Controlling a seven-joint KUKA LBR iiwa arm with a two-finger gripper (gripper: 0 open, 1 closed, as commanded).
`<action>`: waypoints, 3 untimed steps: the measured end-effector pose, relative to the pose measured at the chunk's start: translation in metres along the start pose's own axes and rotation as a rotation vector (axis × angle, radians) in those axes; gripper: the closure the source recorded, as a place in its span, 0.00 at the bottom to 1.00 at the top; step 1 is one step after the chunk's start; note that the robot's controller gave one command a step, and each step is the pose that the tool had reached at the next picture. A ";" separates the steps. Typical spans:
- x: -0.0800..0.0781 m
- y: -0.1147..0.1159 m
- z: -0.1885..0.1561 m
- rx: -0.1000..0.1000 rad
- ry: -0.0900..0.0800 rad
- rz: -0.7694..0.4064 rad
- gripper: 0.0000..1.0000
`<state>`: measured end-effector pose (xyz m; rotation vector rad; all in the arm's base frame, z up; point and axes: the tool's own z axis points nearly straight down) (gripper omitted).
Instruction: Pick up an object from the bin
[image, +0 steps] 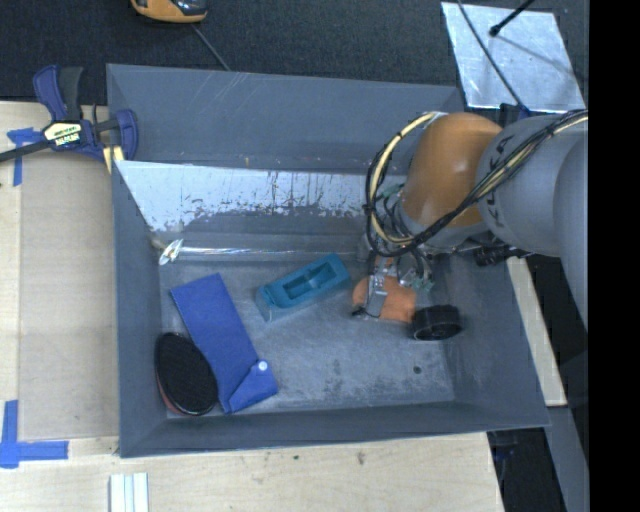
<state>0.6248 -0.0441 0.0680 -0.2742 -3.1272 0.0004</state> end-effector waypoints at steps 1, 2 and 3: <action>-0.002 0.000 -0.003 -0.001 -0.006 0.000 1.00; -0.002 0.000 -0.003 -0.001 -0.006 0.000 1.00; 0.006 -0.003 -0.051 0.000 0.002 0.011 1.00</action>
Offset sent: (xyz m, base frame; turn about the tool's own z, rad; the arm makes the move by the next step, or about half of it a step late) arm 0.0000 0.0000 0.0000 0.0000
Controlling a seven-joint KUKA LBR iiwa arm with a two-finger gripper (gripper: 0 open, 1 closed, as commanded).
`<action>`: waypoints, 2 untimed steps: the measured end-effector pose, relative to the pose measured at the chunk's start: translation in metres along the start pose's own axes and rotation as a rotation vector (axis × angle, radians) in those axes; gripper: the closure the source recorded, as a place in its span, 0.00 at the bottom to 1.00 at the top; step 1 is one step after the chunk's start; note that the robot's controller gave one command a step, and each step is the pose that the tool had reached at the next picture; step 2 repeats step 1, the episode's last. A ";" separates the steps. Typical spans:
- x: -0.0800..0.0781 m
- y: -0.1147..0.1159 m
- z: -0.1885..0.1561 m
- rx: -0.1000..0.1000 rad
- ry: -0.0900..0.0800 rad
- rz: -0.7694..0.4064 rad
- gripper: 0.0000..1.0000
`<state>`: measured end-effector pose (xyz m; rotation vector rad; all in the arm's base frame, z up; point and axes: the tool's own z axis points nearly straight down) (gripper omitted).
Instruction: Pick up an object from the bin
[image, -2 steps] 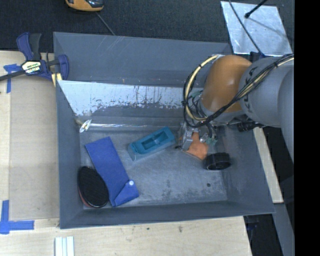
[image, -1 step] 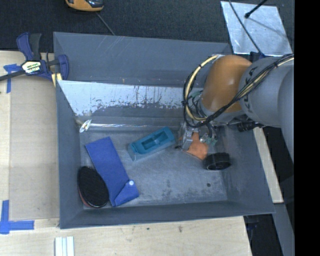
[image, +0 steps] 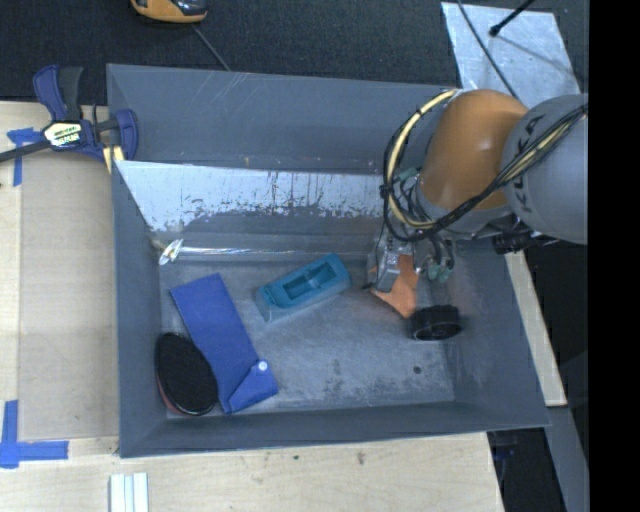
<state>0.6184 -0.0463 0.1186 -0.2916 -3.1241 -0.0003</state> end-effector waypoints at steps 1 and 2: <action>-0.003 -0.001 -0.050 -0.001 -0.013 0.000 1.00; -0.003 -0.001 -0.050 -0.001 -0.013 0.000 1.00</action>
Offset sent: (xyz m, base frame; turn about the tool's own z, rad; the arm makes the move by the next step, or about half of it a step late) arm -0.0212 -0.0287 0.1114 -0.0419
